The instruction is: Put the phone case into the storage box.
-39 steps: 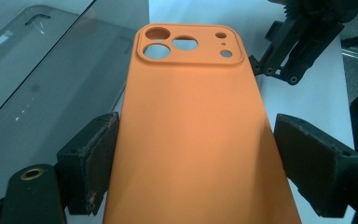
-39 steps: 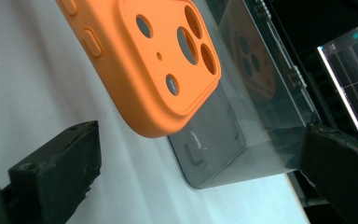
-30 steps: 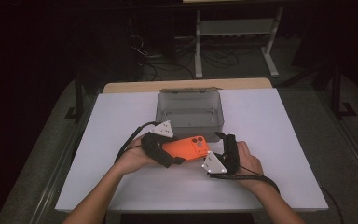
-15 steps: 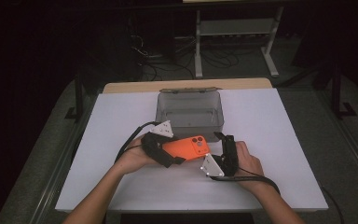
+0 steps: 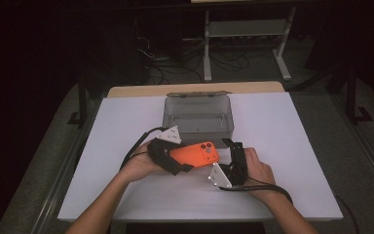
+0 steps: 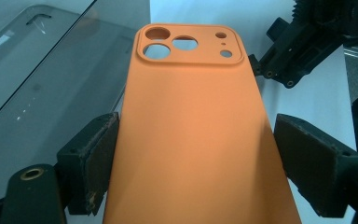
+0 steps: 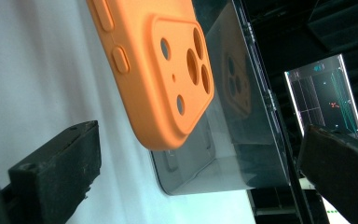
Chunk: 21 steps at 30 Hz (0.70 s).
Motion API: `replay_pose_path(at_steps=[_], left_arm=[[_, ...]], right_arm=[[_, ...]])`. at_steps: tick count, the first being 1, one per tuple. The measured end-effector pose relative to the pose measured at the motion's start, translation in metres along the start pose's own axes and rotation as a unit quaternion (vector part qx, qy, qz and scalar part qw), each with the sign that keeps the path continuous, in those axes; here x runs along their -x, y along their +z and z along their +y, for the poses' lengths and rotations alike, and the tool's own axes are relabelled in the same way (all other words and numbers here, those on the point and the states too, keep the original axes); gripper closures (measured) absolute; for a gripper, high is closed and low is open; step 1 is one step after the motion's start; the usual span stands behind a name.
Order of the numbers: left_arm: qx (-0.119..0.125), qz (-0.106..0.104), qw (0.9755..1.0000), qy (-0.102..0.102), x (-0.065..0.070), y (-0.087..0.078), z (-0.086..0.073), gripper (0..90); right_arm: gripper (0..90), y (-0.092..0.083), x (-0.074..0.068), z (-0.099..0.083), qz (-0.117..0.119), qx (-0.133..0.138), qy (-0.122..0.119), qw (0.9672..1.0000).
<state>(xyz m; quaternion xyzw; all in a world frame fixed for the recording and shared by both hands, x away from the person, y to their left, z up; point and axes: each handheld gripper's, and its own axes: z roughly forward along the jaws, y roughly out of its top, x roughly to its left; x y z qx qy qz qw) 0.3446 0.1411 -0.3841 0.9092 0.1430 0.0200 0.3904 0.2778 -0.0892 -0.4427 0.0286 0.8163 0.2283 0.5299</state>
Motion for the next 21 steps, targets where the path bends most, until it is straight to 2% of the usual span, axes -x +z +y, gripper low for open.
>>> replay_pose_path(at_steps=[10,21], left_arm=[[-0.006,0.003,1.0000,-0.001,0.000,0.002,0.000,16.6],[-0.002,0.007,1.0000,-0.004,-0.001,0.000,0.001,16.6]], right_arm=[[0.0,-0.002,-0.002,0.009,-0.001,0.005,-0.006,1.0000],[0.0,0.001,-0.007,0.024,-0.001,0.019,-0.019,0.9996]])
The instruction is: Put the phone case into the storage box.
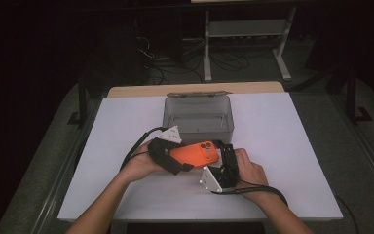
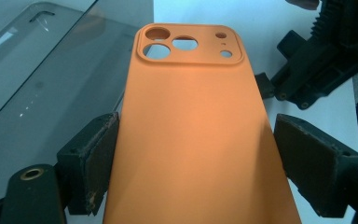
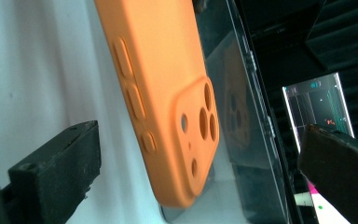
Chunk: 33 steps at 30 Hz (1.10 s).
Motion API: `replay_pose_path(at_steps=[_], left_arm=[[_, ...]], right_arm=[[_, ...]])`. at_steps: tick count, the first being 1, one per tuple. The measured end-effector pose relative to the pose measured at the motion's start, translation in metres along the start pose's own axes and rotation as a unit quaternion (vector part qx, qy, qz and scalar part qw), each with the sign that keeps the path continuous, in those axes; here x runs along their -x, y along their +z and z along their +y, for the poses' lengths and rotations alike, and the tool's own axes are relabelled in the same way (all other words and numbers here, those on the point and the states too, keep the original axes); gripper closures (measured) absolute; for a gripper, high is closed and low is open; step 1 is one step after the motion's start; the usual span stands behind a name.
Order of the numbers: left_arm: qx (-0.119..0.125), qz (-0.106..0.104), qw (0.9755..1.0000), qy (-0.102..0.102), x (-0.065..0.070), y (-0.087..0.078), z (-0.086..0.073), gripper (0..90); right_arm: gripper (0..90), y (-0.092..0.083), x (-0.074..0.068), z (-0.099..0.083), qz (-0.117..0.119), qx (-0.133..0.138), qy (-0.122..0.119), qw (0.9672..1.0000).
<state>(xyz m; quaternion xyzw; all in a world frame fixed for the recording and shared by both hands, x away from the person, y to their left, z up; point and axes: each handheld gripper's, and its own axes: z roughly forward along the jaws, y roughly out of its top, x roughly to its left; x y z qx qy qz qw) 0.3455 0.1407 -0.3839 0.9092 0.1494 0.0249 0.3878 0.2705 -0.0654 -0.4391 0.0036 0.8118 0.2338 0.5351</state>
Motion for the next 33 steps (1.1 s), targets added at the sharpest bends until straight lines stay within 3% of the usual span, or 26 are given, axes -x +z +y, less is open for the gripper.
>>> replay_pose_path(at_steps=[17,26,33], left_arm=[[0.003,0.008,1.0000,-0.003,-0.003,-0.004,0.001,16.6],[0.001,0.015,0.9999,-0.008,-0.003,-0.005,0.000,16.6],[-0.002,0.016,0.9998,-0.010,-0.003,-0.004,0.000,16.6]], right_arm=[[0.0,0.008,-0.004,0.026,-0.010,0.025,-0.017,0.9995],[0.0,0.008,-0.010,0.028,-0.018,0.027,-0.044,0.9985],[0.0,0.008,-0.013,0.030,-0.026,0.024,-0.047,0.9982]])
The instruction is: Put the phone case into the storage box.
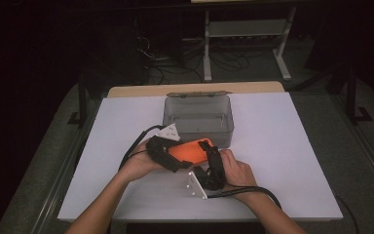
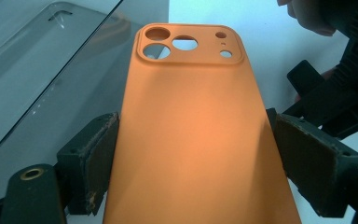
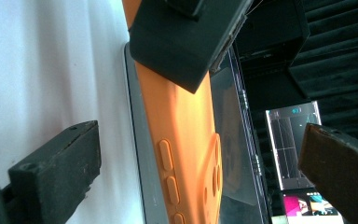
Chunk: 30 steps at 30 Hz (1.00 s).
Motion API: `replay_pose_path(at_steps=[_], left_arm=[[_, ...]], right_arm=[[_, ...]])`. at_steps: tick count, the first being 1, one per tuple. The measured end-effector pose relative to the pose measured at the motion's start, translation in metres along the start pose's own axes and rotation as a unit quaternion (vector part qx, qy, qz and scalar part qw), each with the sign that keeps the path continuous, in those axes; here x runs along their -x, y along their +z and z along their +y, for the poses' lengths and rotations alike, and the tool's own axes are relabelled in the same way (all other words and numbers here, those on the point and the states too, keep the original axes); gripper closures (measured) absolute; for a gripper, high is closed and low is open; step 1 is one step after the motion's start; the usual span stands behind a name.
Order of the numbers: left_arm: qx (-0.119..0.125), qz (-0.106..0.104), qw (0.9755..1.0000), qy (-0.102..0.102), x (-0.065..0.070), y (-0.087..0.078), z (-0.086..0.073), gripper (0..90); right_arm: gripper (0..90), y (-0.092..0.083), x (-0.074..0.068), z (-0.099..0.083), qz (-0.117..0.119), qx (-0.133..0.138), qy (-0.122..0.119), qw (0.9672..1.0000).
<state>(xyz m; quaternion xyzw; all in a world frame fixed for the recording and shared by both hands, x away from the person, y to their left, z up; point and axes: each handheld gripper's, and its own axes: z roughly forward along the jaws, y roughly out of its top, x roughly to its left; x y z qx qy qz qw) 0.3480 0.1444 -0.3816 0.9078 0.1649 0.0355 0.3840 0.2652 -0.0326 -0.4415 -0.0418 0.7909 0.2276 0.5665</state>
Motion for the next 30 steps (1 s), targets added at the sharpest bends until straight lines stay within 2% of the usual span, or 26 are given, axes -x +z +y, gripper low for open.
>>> replay_pose_path(at_steps=[11,23,30], left_arm=[[0.000,0.003,1.0000,-0.002,-0.0007,-0.0002,-0.0007,16.6],[-0.001,0.003,1.0000,-0.003,-0.0006,0.0001,-0.0009,16.5],[-0.002,0.003,1.0000,-0.003,-0.0007,0.0003,-0.0010,16.6]], right_arm=[[0.0,0.0002,-0.0049,0.0035,-0.022,0.000,-0.016,0.9996],[0.0,0.0006,-0.0085,0.0046,-0.030,-0.005,-0.029,0.9991],[5.0,-0.0007,-0.0094,0.0061,-0.037,0.000,-0.037,0.9986]])
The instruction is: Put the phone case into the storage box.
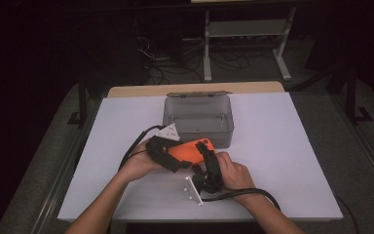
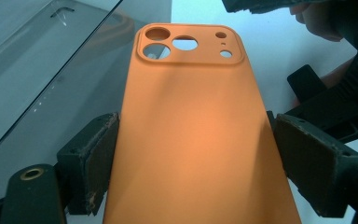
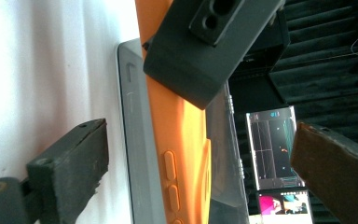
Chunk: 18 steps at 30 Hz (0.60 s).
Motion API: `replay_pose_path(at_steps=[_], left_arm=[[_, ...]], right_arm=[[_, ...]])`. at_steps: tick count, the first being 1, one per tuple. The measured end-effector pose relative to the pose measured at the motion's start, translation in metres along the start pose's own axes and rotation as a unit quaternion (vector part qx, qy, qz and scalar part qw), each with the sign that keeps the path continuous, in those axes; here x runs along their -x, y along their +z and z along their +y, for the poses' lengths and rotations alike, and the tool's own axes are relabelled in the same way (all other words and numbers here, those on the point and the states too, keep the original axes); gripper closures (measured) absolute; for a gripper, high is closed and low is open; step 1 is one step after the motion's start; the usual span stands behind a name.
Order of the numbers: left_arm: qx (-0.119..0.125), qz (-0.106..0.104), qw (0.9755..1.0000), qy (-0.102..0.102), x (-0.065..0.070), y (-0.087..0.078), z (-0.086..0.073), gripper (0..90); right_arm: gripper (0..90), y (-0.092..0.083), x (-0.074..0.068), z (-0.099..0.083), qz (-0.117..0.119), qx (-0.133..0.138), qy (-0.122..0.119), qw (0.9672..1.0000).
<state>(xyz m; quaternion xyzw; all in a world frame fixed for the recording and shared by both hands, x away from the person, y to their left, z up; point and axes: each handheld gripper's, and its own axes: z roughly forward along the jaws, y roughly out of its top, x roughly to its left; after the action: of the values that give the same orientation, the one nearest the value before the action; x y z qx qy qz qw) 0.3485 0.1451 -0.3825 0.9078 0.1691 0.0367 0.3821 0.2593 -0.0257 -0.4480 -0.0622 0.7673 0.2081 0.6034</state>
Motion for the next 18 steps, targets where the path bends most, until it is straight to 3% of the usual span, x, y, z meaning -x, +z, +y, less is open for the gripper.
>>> replay_pose_path(at_steps=[18], left_arm=[[-0.001,-0.003,1.0000,0.001,0.0004,0.0001,0.0001,16.5]], right_arm=[[19.8,-0.0027,-0.0044,0.0031,0.001,0.003,-0.019,0.9998]])
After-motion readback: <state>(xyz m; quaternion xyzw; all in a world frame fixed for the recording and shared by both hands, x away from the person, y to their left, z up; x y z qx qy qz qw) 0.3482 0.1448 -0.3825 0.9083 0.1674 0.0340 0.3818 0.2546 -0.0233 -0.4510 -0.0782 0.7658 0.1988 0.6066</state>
